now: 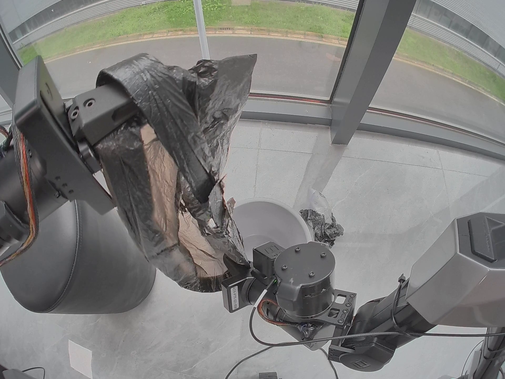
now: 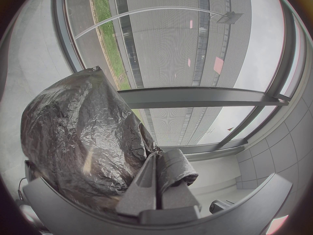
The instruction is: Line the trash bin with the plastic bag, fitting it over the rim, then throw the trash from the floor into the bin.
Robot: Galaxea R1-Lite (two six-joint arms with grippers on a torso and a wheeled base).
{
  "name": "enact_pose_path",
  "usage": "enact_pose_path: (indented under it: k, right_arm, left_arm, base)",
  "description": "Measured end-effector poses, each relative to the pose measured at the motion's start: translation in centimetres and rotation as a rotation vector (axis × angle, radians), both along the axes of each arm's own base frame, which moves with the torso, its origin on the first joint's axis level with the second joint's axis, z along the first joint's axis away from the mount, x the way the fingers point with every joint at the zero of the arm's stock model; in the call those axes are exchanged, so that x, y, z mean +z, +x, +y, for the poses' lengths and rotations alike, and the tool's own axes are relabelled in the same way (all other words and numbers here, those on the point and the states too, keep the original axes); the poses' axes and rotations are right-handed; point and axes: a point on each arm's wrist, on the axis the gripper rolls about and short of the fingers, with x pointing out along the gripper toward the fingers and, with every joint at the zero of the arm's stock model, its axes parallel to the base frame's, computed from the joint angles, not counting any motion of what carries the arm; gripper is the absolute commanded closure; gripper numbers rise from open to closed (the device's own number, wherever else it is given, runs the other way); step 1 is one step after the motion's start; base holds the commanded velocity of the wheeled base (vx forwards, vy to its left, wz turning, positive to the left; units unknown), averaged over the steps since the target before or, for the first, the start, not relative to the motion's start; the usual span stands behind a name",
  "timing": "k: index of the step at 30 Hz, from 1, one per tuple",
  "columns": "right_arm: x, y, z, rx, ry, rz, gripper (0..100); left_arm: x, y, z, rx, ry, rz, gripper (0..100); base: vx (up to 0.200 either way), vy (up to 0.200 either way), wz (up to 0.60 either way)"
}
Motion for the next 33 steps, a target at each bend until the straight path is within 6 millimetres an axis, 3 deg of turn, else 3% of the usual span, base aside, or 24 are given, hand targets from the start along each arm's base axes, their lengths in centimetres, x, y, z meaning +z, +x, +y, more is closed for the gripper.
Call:
enact_pose_path:
  k: [10, 18, 33]
  right_arm:
    - [0.5, -0.4, -0.5, 0.001, -0.006, 0.003, 100]
    - [1.9, -1.2, -2.7, -0.023, -0.040, 0.113, 100]
    - [7.5, -2.6, -7.0, -0.045, -0.055, 0.477, 100]
  left_arm:
    - [-0.1, 0.0, 0.1, 0.003, 0.001, 0.000, 100]
    - [-0.9, 0.4, 0.0, 0.000, 0.027, 0.019, 100]
    - [-4.2, 2.8, -1.0, 0.039, 0.125, 0.109, 100]
  base:
    - [0.000, 0.000, 0.00]
    - [0.000, 0.000, 0.00]
    - [0.000, 0.000, 0.00]
